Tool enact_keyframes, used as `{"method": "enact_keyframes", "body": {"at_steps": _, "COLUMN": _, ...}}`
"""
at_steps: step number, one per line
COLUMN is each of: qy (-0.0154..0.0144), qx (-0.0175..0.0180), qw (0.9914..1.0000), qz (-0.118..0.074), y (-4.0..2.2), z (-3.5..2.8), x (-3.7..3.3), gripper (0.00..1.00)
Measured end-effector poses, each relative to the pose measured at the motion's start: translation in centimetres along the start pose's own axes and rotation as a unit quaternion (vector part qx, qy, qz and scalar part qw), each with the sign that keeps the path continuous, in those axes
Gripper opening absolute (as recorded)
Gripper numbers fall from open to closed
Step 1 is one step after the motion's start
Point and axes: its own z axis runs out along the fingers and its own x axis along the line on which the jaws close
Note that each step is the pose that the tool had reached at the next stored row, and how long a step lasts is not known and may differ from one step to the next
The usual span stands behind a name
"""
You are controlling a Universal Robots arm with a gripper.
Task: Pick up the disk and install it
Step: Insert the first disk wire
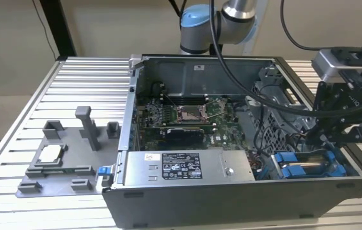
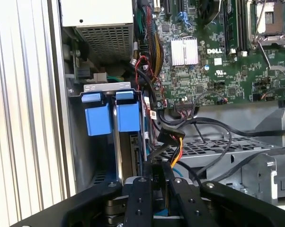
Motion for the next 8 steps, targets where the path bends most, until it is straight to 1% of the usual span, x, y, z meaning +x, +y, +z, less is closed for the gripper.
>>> {"method": "enact_keyframes", "body": {"at_steps": 8, "qy": 0.0000, "qx": 0.0000, "qw": 1.00000, "qz": 0.000, "y": -0.07, "z": 0.01, "x": -0.01, "gripper": 0.00}}
